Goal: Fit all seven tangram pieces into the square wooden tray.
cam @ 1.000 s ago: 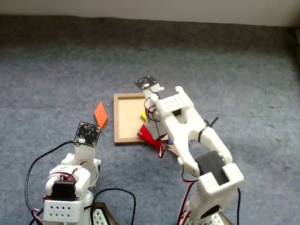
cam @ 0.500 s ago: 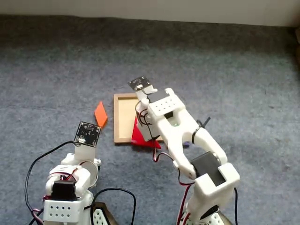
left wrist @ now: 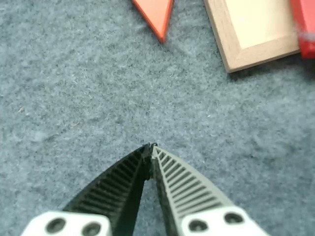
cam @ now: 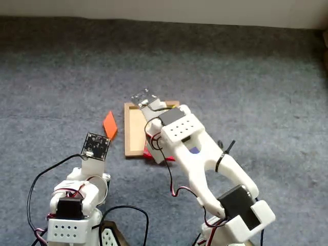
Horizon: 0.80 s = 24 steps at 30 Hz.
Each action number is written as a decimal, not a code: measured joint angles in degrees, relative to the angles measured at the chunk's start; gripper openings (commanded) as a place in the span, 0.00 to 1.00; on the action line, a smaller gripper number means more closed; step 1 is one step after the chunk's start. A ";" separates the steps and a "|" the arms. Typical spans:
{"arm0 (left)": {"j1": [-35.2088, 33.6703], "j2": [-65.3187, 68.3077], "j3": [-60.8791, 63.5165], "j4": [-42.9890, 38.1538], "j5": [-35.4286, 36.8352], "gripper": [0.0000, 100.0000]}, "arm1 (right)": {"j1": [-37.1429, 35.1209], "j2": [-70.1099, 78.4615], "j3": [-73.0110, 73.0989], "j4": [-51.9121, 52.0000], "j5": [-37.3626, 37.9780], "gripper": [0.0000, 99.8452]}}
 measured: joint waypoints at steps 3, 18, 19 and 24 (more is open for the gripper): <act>0.00 0.00 0.00 0.00 0.00 0.03 | -1.76 0.00 0.00 0.00 1.85 0.22; 0.00 0.00 0.00 0.00 0.00 0.03 | -5.36 6.95 -0.18 -5.01 12.13 0.22; 0.00 0.00 0.00 0.00 0.00 0.03 | -5.36 7.12 -0.18 -5.54 12.22 0.22; 0.00 0.00 0.00 0.00 0.00 0.03 | -5.36 7.21 -0.18 -6.95 12.57 0.22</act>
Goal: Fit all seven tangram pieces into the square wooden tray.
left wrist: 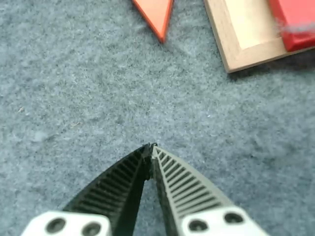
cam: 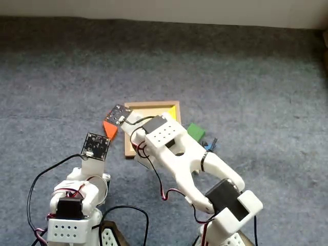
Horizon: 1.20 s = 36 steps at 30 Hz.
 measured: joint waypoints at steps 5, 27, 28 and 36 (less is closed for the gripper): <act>0.00 0.00 0.00 0.00 0.00 0.03 | 0.00 0.09 0.00 -0.18 0.09 0.22; 0.00 0.00 0.00 0.00 0.00 0.03 | 0.88 -4.57 -1.05 -0.18 3.87 0.32; 0.00 0.00 0.00 0.00 0.00 0.03 | 0.88 -3.87 -1.14 -0.18 3.87 0.32; 0.00 0.00 0.00 0.00 0.00 0.03 | 0.26 4.92 -1.41 -0.18 7.91 0.31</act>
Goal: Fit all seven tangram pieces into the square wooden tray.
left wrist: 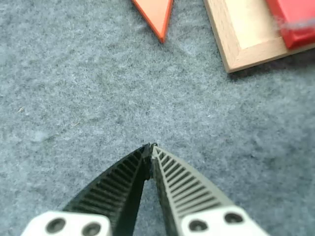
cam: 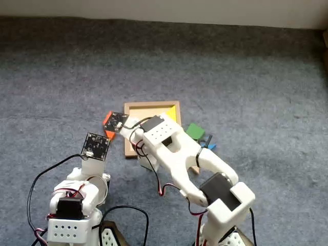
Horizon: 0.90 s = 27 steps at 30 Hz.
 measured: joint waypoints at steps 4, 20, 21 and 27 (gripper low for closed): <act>0.00 0.00 0.00 0.00 0.00 0.03 | -0.09 0.79 0.00 -2.73 0.09 0.22; 0.00 0.00 0.00 0.00 0.00 0.03 | 0.26 0.70 -1.05 -2.20 2.46 0.09; 0.00 0.00 0.00 0.00 0.00 0.03 | 0.44 0.35 -1.05 -2.20 2.29 0.09; 0.00 0.00 0.00 0.00 0.00 0.03 | 0.97 -5.80 -0.88 -0.88 -2.29 0.22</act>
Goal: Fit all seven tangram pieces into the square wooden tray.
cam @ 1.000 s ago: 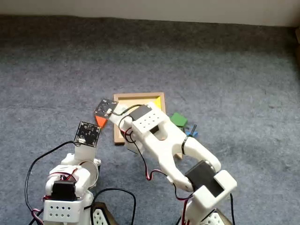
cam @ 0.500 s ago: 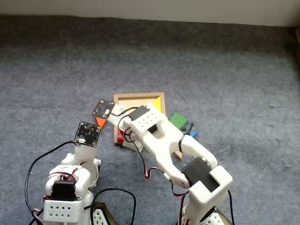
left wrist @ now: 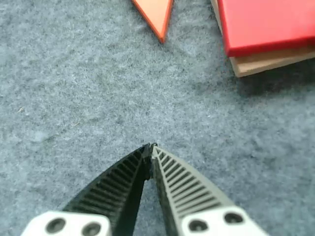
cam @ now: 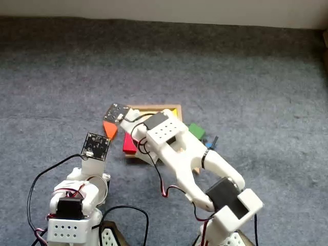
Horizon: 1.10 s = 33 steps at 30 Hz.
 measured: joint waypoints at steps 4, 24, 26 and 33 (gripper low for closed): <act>0.00 0.00 0.00 0.00 0.00 0.03 | 0.00 -3.34 0.00 -0.35 -0.44 0.26; 0.00 0.00 0.00 0.00 0.00 0.03 | -1.32 -3.96 3.96 -13.54 -19.96 0.26; 0.00 0.00 0.00 0.00 0.00 0.03 | -1.93 -3.96 3.96 -14.68 -22.51 0.26; 0.00 0.00 0.00 0.00 0.00 0.03 | -2.81 -3.96 3.96 -19.60 -28.31 0.26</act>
